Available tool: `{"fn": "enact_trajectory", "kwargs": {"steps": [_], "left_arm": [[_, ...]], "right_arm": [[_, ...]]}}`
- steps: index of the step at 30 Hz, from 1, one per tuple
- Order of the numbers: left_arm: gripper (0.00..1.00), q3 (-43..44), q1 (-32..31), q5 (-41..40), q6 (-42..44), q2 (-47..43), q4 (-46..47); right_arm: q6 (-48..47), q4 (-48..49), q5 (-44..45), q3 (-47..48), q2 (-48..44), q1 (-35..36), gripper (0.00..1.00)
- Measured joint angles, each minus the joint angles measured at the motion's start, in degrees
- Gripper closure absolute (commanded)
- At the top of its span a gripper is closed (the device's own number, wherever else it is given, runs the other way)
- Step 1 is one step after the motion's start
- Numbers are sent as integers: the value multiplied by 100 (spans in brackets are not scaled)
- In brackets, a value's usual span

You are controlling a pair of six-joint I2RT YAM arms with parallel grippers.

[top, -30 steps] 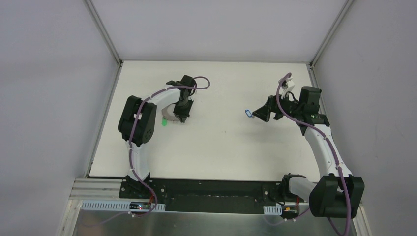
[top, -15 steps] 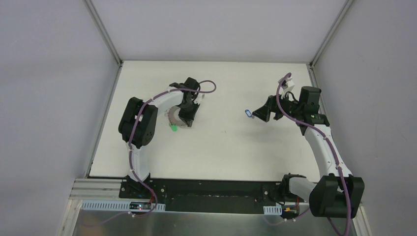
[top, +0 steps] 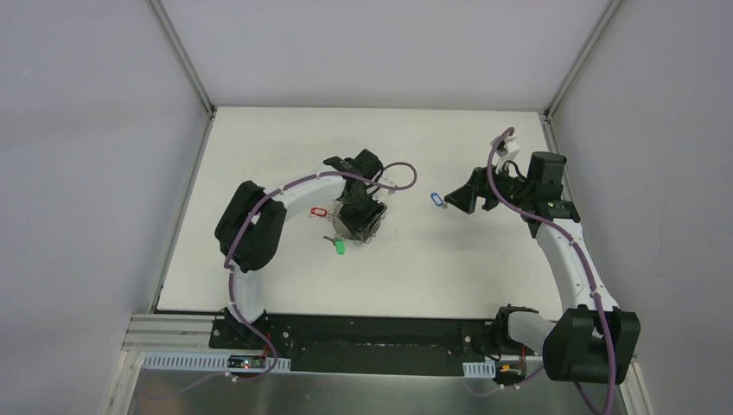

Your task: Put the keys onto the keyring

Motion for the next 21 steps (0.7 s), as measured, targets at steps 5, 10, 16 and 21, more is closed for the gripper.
{"fn": "enact_trajectory", "kwargs": {"steps": [5,10,16,21], "left_arm": [[47,-79,61,-120,330,-376,-59],[51,-87,76,-153,601,-507,-61],[54,-278,44,-162,1082,-514,-133],[55,-444,-197,-520,1797,-638,-254]], "right_arm": [[33,0,-52,0,0,-7,2],[46,0,-72,0,0,-7,2],[46,0,-74,0,0,-7,2],[48,0,-79,0,0,-9,2]]}}
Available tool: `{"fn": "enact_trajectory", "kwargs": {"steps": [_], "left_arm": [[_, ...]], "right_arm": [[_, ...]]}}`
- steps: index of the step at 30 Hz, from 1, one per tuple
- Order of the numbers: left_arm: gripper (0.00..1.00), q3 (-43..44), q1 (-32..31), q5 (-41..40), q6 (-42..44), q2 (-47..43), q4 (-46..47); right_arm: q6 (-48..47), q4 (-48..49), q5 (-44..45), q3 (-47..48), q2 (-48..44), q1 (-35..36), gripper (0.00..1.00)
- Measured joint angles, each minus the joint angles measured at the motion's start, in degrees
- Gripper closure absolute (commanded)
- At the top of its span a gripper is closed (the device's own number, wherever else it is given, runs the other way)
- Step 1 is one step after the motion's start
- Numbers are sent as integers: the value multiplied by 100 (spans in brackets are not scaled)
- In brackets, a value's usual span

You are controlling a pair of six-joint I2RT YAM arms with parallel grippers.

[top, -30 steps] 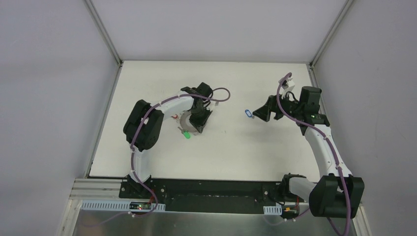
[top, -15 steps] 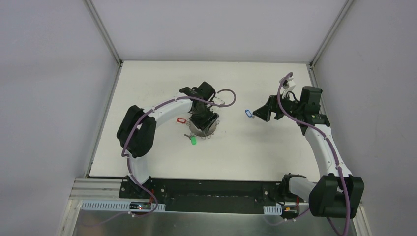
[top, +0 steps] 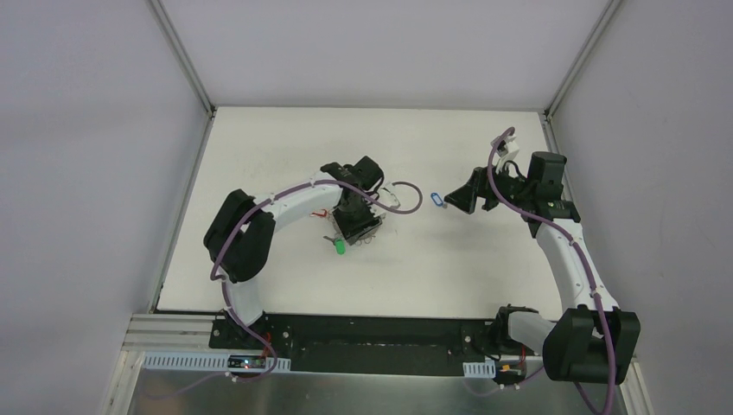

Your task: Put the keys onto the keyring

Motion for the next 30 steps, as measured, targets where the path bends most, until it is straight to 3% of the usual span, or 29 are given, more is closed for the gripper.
{"fn": "enact_trajectory", "kwargs": {"steps": [13,30], "left_arm": [[60,0,-787,-1113,1491,-46,22],[65,-225,-1475,-1856,2332,389,437]], "right_arm": [[2,2,-13,-2,0,-2,2],[22,0,-35,-2,0,-17,2]]}}
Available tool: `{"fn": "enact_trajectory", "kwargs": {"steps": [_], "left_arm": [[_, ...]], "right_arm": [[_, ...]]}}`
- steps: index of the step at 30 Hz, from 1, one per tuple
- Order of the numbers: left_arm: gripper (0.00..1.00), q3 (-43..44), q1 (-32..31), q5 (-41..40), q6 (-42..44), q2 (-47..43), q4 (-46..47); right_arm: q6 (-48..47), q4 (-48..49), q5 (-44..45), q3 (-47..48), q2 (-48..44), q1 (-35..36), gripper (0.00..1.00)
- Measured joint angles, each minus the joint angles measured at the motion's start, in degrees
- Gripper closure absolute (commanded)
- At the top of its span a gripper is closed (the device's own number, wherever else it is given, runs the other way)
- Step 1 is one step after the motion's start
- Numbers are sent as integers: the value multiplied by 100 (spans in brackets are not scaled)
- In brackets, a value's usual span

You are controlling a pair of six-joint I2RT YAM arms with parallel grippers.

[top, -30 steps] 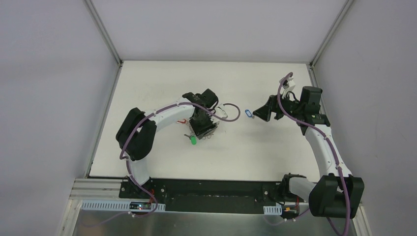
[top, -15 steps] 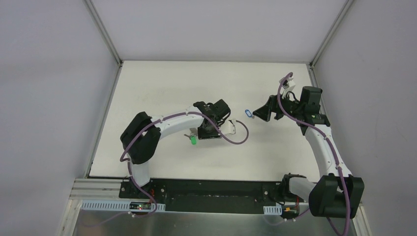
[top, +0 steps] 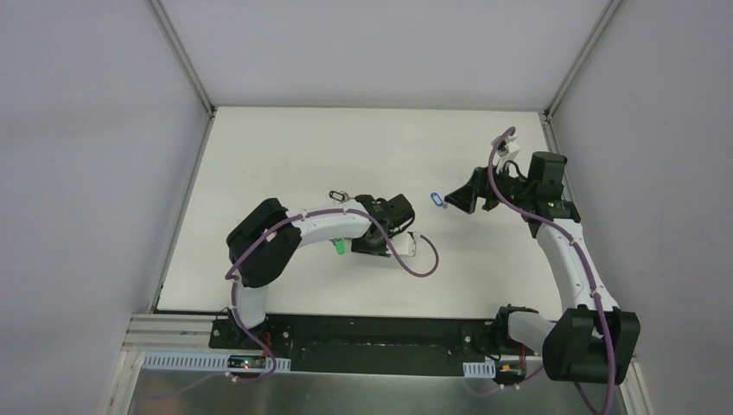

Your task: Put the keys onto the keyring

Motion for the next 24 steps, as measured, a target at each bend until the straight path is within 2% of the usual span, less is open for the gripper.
{"fn": "enact_trajectory", "kwargs": {"steps": [5,9,24], "left_arm": [[66,-146,-4,-160,116,48,116],[71,-199,-9,-295,181,52,271],[100,-348,-76,-625,238,76,540]], "right_arm": [[0,0,-7,0,0,-24,2],[0,0,-22,2,0,-35,2],[4,2,-83,0,0,-59,2]]}}
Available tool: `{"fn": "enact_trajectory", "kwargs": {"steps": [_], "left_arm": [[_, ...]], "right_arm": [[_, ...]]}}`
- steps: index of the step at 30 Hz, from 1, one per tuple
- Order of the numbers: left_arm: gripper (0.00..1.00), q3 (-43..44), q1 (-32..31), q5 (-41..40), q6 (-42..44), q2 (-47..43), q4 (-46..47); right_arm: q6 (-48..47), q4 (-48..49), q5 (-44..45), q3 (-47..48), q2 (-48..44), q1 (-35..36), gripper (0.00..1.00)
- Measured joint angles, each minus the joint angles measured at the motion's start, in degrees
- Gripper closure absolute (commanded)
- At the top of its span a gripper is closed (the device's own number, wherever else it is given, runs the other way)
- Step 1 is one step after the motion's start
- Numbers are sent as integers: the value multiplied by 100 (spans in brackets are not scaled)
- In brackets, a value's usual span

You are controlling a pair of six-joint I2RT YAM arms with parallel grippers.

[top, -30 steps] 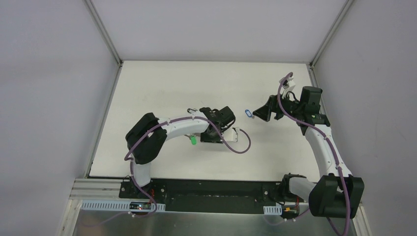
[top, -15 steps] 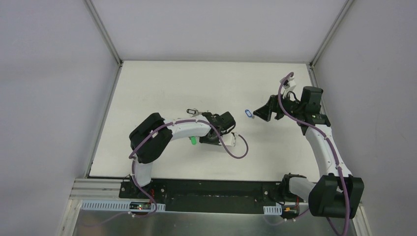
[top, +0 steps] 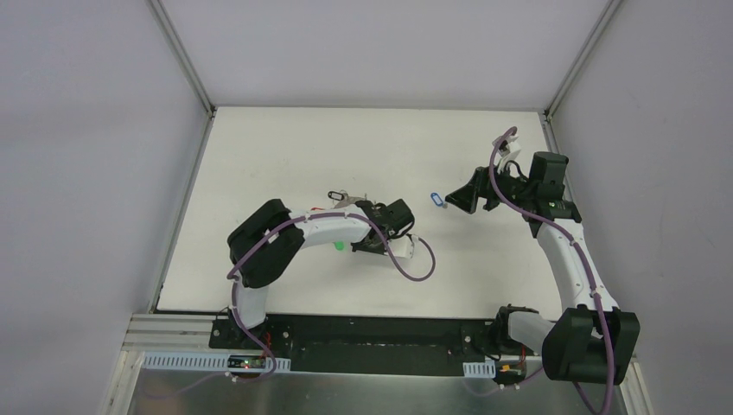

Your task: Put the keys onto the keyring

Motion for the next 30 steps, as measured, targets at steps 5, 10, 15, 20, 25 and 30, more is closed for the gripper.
{"fn": "enact_trajectory", "kwargs": {"steps": [5,10,15,20,25,30], "left_arm": [[100,-35,0,7,-31,-63,-11],[100,-37,0,37,-74,-151,-70],[98,-37,0,111,-170,-278,-140],[97,-37,2,205,-205,-280,-146],[95,-37,2,345,-269,-275,-181],[93,-9,4,417,-315,-186,-197]], "right_arm": [[4,0,-2,0,0,0,2],[11,0,-2,0,-2,-2,2],[15,0,-2,0,-2,-9,2],[15,2,-2,0,-2,-17,2],[15,13,-4,0,-7,-33,2],[17,26,-4,0,-7,-37,2]]}}
